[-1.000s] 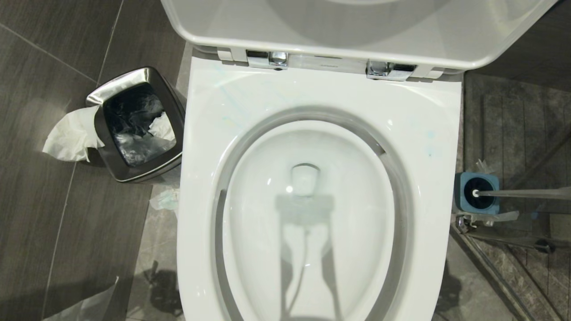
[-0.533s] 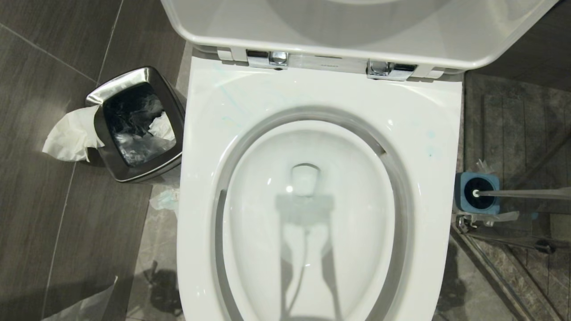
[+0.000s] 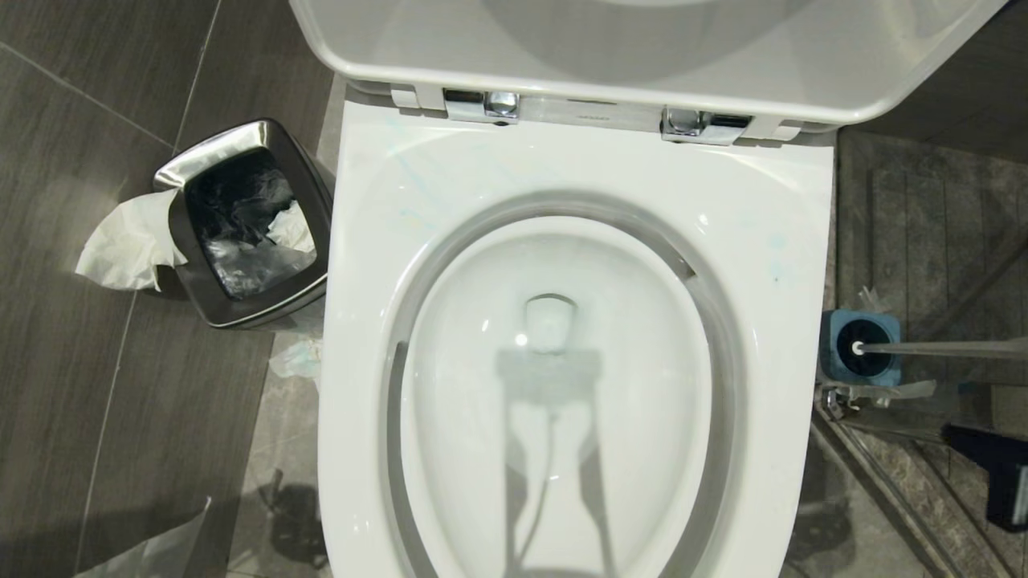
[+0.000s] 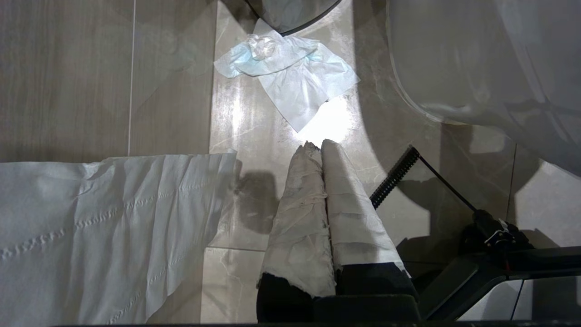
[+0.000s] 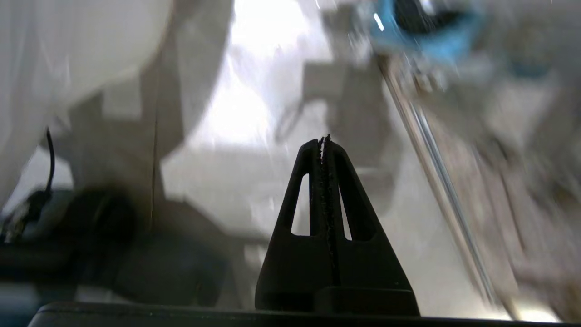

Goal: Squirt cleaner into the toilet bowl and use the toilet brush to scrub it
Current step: Pour in the cleaning agent

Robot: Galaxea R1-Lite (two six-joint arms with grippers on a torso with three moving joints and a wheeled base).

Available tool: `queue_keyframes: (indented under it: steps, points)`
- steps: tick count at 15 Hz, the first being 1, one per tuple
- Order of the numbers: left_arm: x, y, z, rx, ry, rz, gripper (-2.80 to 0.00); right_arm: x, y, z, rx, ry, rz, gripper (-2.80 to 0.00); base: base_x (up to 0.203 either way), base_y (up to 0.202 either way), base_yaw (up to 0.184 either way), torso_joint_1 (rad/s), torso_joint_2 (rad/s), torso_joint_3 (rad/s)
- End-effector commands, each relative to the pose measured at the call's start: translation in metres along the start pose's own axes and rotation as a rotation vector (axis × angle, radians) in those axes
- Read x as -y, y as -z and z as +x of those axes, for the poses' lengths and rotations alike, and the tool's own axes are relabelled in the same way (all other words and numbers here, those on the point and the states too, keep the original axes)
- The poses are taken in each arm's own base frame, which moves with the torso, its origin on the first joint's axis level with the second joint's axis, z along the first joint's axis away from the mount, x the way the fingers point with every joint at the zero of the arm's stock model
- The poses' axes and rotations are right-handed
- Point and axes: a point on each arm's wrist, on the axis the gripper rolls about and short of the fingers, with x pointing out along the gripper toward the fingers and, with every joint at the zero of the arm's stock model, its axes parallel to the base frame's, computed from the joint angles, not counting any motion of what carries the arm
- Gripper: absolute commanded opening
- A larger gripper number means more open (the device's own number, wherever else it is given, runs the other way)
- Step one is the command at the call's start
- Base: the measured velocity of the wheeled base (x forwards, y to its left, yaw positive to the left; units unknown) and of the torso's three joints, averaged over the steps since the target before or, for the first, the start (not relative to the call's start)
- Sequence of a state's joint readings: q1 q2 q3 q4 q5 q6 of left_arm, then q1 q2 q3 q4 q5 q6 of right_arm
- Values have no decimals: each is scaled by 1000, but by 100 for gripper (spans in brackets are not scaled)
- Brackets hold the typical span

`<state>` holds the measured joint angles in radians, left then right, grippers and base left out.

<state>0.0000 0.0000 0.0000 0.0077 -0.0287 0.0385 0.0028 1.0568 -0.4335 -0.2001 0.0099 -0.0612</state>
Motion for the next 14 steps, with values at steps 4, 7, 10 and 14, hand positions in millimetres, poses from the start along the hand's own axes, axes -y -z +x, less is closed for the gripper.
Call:
queue_keyframes:
  steps: [4,7,10,14]
  points:
    - [0,1,0,-3,1,0,-280,-1,-1,78,219,-48,-16,-280,0,0,0,0,0,0]
    - [0,1,0,-3,1,1,-280,-2,3,112,368,-85,-35,-280,0,0,0,0,0,0]
    - [0,1,0,-3,1,0,-280,-3,7,122,415,-113,-45,-280,0,0,0,0,0,0]
    - [0,1,0,-3,1,0,-280,-4,11,126,390,-120,-38,-280,0,0,0,0,0,0]
